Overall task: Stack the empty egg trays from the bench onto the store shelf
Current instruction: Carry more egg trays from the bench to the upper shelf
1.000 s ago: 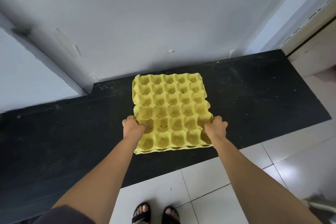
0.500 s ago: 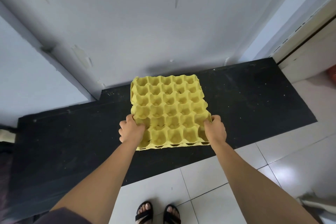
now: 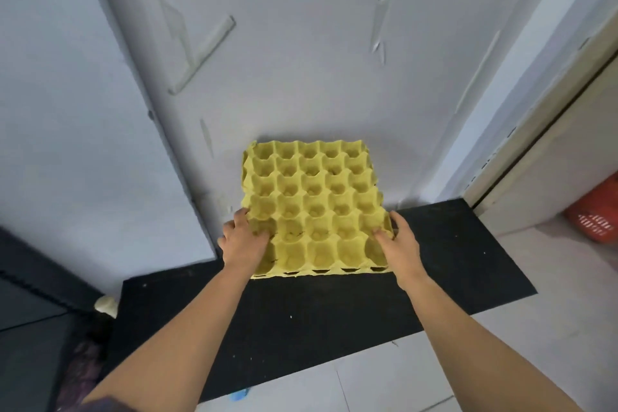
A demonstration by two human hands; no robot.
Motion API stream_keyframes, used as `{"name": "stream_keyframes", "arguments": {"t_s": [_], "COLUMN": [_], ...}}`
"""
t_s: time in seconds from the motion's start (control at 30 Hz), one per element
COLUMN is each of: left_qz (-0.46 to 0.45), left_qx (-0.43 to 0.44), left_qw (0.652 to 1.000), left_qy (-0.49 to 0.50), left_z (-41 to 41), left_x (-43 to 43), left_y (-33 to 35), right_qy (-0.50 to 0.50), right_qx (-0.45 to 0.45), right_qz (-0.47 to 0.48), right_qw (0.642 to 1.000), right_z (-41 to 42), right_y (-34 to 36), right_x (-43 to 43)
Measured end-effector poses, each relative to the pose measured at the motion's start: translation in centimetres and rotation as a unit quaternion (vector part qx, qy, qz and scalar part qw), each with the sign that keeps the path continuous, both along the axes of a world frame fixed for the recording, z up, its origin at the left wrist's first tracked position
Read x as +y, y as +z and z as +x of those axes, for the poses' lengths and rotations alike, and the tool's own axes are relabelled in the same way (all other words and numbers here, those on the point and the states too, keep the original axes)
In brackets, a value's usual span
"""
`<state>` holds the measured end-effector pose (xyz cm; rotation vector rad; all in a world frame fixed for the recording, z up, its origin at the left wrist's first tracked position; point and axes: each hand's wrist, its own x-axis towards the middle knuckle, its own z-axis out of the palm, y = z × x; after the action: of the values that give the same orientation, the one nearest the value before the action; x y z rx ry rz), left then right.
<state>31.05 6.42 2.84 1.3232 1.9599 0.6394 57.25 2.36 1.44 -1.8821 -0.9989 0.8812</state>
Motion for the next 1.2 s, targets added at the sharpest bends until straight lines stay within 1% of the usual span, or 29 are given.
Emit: {"name": "stream_keyframes", "arguments": {"t_s": [0.1, 0.2, 0.33, 0.4, 0.47, 0.53, 0.6, 0.67, 0.73, 0.83, 0.93, 1.0, 1.2], "left_qz": [0.051, 0.12, 0.2, 0.224, 0.209, 0.166, 0.14, 0.14, 0.141, 0.153, 0.161, 0.156, 0.097], "left_qx": [-0.019, -0.009, -0.025, -0.029, -0.042, -0.068, -0.116, -0.143, -0.16, -0.146, -0.116, -0.12, -0.113], "left_qw": [0.998, 0.992, 0.978, 0.973, 0.977, 0.982, 0.981, 0.977, 0.97, 0.962, 0.959, 0.954, 0.942], "left_qy": [-0.007, -0.027, -0.056, -0.038, 0.011, 0.056, 0.06, 0.07, 0.12, 0.174, 0.204, 0.227, 0.302], "left_z": [-1.7, -3.4, -6.1, -7.6, -9.2, -11.2, -13.2, -14.8, -16.6, -19.9, -24.1, -26.9, -35.4], "left_x": [-1.8, -5.0, -11.3, -15.0, -18.5, -22.1, -25.7, -28.7, -31.3, -34.6, -38.7, -41.7, -52.0], "left_y": [4.0, 7.2, 11.2, 12.8, 14.1, 15.4, 16.6, 17.5, 18.1, 18.0, 17.5, 16.9, 14.6], "right_qy": [-0.008, -0.013, 0.009, 0.022, 0.033, 0.056, 0.09, 0.123, 0.153, 0.198, 0.229, 0.247, 0.302], "right_qx": [0.035, 0.063, 0.087, 0.105, 0.117, 0.131, 0.138, 0.137, 0.134, 0.131, 0.129, 0.131, 0.145], "right_qz": [0.044, 0.08, 0.122, 0.135, 0.143, 0.146, 0.154, 0.163, 0.161, 0.166, 0.162, 0.157, 0.142], "right_qw": [0.998, 0.995, 0.989, 0.985, 0.982, 0.979, 0.974, 0.969, 0.966, 0.957, 0.951, 0.947, 0.931], "right_z": [-1.3, -2.5, -4.6, -6.1, -7.8, -9.9, -12.0, -14.1, -16.4, -20.2, -24.9, -28.0, -38.1], "right_y": [3.7, 6.5, 9.1, 10.2, 11.1, 12.2, 13.2, 14.1, 15.0, 15.9, 16.1, 15.6, 12.4], "right_x": [-0.7, -2.0, -5.2, -7.1, -8.9, -10.9, -12.8, -14.4, -16.1, -18.5, -21.0, -23.2, -31.3]}}
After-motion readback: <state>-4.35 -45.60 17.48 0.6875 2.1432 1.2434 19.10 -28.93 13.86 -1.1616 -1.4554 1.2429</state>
